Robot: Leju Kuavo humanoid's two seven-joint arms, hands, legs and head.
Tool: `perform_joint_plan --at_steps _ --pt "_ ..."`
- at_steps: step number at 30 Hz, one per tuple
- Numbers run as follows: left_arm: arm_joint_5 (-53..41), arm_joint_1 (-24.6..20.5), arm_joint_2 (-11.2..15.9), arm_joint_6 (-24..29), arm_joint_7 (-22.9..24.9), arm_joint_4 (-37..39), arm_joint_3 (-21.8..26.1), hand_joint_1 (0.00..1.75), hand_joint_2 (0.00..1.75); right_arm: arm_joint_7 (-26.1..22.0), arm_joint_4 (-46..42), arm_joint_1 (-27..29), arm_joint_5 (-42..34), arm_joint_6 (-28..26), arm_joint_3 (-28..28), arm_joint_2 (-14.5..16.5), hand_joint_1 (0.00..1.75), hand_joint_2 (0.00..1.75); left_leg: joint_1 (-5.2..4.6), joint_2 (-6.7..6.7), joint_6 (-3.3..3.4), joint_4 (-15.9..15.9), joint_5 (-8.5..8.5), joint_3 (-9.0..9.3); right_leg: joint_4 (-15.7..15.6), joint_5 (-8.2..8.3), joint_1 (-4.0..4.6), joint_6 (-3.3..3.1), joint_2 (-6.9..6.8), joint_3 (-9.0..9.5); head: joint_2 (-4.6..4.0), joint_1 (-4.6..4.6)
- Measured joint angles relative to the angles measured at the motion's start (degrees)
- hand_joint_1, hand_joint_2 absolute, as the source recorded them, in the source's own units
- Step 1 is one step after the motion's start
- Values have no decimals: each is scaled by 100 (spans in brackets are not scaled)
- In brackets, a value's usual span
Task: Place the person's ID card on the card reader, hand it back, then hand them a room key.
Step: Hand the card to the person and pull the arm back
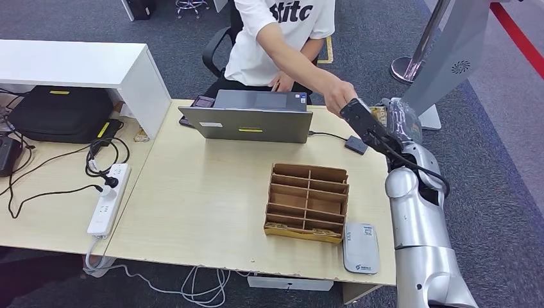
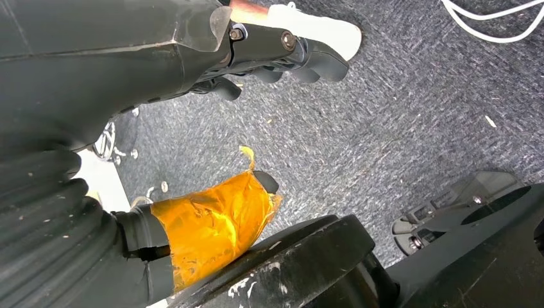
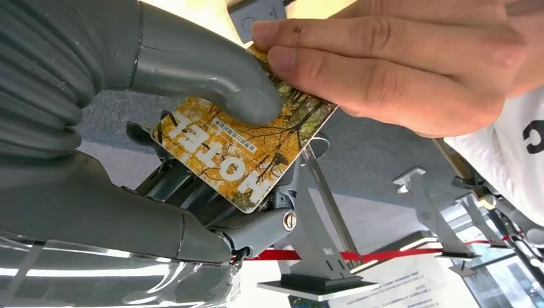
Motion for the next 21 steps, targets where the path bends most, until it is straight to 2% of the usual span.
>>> perform_joint_plan --at_steps 2,8,13,16,21 --pt "0 0 0 0 -3 0 -4 0 175 -31 17 -1 9 -31 -21 22 0 175 0 -2 0 0 0 0 0 0 0 0 -1 0 0 -1" --pt "9 1 -2 10 -5 0 -5 0 175 -279 -123 135 77 -175 -48 107 0 175 1 -1 0 0 0 0 0 -1 1 0 0 -2 0 -2" --pt "34 5 -9 50 -4 0 36 0 175 -811 -884 808 -242 -185 91 254 0 175 2 -6 0 -1 -1 -2 0 -1 1 0 -5 -2 0 -2" --pt "72 8 -14 100 8 0 103 0 175 -1064 -1504 1300 -674 -119 256 306 0 175 1 -6 -1 -1 -2 -4 -1 -2 1 0 -5 -4 0 -1" --pt "223 14 -21 168 37 0 281 0 175 -1401 -2447 2123 -2186 331 745 291 0 175 1 -4 -1 -1 -4 -4 -3 -3 1 0 -4 -6 0 -1"
